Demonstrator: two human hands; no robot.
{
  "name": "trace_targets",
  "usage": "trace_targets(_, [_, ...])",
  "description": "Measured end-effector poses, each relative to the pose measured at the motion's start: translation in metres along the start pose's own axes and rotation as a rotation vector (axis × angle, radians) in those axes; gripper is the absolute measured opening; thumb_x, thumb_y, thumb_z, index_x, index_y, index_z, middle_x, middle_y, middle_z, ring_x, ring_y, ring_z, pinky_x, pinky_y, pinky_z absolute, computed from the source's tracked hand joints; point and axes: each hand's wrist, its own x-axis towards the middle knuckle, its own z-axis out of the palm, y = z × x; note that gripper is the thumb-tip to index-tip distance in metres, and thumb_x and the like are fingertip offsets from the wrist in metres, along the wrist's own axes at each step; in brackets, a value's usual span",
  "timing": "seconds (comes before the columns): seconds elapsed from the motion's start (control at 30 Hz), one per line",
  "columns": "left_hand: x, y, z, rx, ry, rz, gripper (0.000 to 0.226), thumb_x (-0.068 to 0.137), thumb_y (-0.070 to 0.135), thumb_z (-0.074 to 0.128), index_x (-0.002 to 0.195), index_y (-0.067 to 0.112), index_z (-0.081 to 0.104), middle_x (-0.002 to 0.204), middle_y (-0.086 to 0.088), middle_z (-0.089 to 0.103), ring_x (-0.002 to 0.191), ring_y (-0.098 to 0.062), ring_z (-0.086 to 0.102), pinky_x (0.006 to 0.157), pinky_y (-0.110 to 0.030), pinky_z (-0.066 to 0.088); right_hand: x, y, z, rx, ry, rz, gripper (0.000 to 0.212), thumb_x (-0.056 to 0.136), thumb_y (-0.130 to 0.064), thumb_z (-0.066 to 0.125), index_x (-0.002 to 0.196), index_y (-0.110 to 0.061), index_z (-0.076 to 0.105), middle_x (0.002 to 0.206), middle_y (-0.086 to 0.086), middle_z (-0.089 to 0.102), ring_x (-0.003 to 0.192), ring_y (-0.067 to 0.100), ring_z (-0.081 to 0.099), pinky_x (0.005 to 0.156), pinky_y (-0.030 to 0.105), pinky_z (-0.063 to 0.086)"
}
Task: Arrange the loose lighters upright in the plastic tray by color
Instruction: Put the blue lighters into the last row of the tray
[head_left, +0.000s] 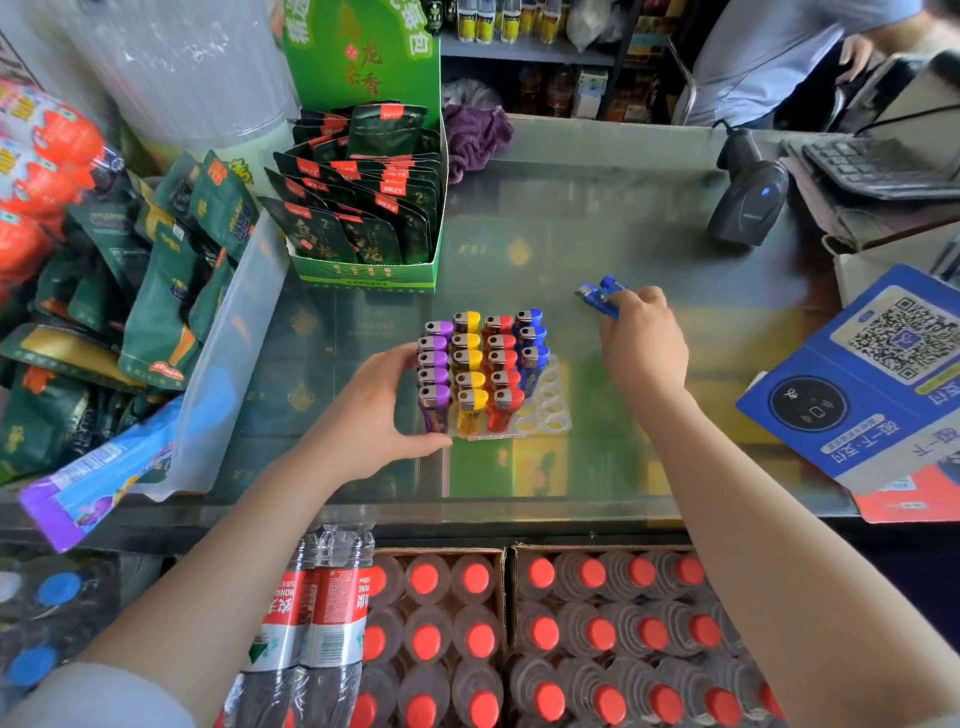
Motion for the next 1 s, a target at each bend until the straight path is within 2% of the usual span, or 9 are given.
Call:
trace_targets(0.13, [0.004, 0.003, -0.005, 0.030, -0.050, -0.037, 0.089, 0.063, 0.036, 0.078, 0.135, 0.026, 0.027, 0.142, 0.003, 0.034, 0.127, -0.014, 0.032, 0.102, -0.035, 0.028, 0.003, -0.002, -0.008, -0.043, -0.080, -0.020, 0.021, 0.092, -0.014, 0.046, 0.103, -0.008, 0.062, 0.113, 0.015, 0.050, 0.076, 0.031, 0.048, 0.062, 0.032, 0.035])
trace_targets(0.3, [0.004, 0.006, -0.008, 0.031, -0.052, -0.038, 0.088, 0.063, 0.036, 0.078, 0.135, 0.026, 0.030, 0.142, 0.002, 0.035, 0.128, -0.015, 0.031, 0.102, -0.036, 0.027, -0.004, -0.005, -0.014, -0.035, -0.169, -0.109, 0.019, 0.090, -0.017, 0.052, 0.105, -0.006, 0.055, 0.109, 0.016, 0.058, 0.092, 0.035, 0.055, 0.065, 0.033, 0.038])
trace_targets(0.4, [0.004, 0.007, -0.011, 0.059, -0.062, -0.043, 0.088, 0.060, 0.040, 0.079, 0.134, 0.026, 0.033, 0.141, 0.001, 0.037, 0.128, -0.016, 0.032, 0.102, -0.036, 0.028, -0.027, -0.009, -0.019, 0.384, -0.133, -0.145, 0.019, 0.087, -0.015, 0.057, 0.103, -0.006, 0.056, 0.096, 0.007, 0.063, 0.074, 0.020, 0.053, 0.066, 0.028, 0.038])
trace_targets(0.47, [0.000, 0.008, -0.010, 0.073, -0.056, -0.051, 0.089, 0.059, 0.041, 0.080, 0.133, 0.025, 0.033, 0.140, 0.001, 0.038, 0.127, -0.016, 0.033, 0.101, -0.037, 0.030, -0.048, -0.013, -0.027, 0.714, -0.098, -0.093, 0.009, 0.086, -0.011, 0.057, 0.095, -0.010, 0.058, 0.076, -0.003, 0.061, 0.057, 0.008, 0.047, 0.060, 0.023, 0.039])
trace_targets(0.53, [-0.006, 0.009, -0.008, 0.072, -0.030, -0.048, 0.087, 0.060, 0.039, 0.080, 0.132, 0.023, 0.034, 0.139, 0.001, 0.040, 0.126, -0.017, 0.035, 0.099, -0.035, 0.031, -0.071, -0.016, -0.030, 0.947, -0.088, -0.044, 0.006, 0.087, -0.006, 0.055, 0.086, -0.012, 0.056, 0.059, -0.007, 0.057, 0.046, 0.005, 0.044, 0.053, 0.020, 0.040])
trace_targets(0.67, [-0.014, 0.012, -0.006, 0.066, 0.014, -0.041, 0.084, 0.062, 0.037, 0.079, 0.132, 0.024, 0.036, 0.138, 0.000, 0.042, 0.125, -0.018, 0.036, 0.099, -0.035, 0.031, -0.099, -0.023, -0.021, 1.239, -0.155, -0.017, 0.018, 0.086, 0.003, 0.054, 0.082, -0.014, 0.056, 0.063, 0.005, 0.059, 0.047, 0.010, 0.054, 0.049, 0.020, 0.048])
trace_targets(0.73, [-0.015, 0.013, -0.005, 0.057, 0.018, -0.051, 0.083, 0.062, 0.037, 0.079, 0.132, 0.024, 0.037, 0.139, 0.000, 0.042, 0.126, -0.019, 0.037, 0.099, -0.037, 0.031, -0.104, -0.025, -0.014, 1.238, -0.207, -0.009, 0.018, 0.084, 0.005, 0.057, 0.080, -0.013, 0.056, 0.068, 0.008, 0.061, 0.050, 0.010, 0.060, 0.052, 0.021, 0.052])
trace_targets(0.83, [-0.017, 0.013, -0.003, 0.040, 0.029, -0.058, 0.081, 0.063, 0.037, 0.078, 0.131, 0.023, 0.037, 0.139, 0.000, 0.042, 0.125, -0.019, 0.037, 0.100, -0.037, 0.031, -0.107, -0.026, -0.009, 1.042, -0.259, -0.062, 0.010, 0.080, 0.002, 0.063, 0.083, -0.002, 0.055, 0.065, 0.007, 0.064, 0.053, 0.010, 0.060, 0.057, 0.023, 0.054])
trace_targets(1.0, [-0.018, 0.013, -0.002, 0.019, 0.030, -0.049, 0.079, 0.064, 0.035, 0.078, 0.131, 0.022, 0.038, 0.139, -0.001, 0.041, 0.125, -0.018, 0.037, 0.100, -0.036, 0.029, -0.095, -0.021, -0.013, 0.712, -0.145, -0.294, 0.018, 0.074, -0.008, 0.072, 0.072, -0.013, 0.055, 0.066, -0.009, 0.054, 0.057, -0.001, 0.051, 0.054, 0.009, 0.037])
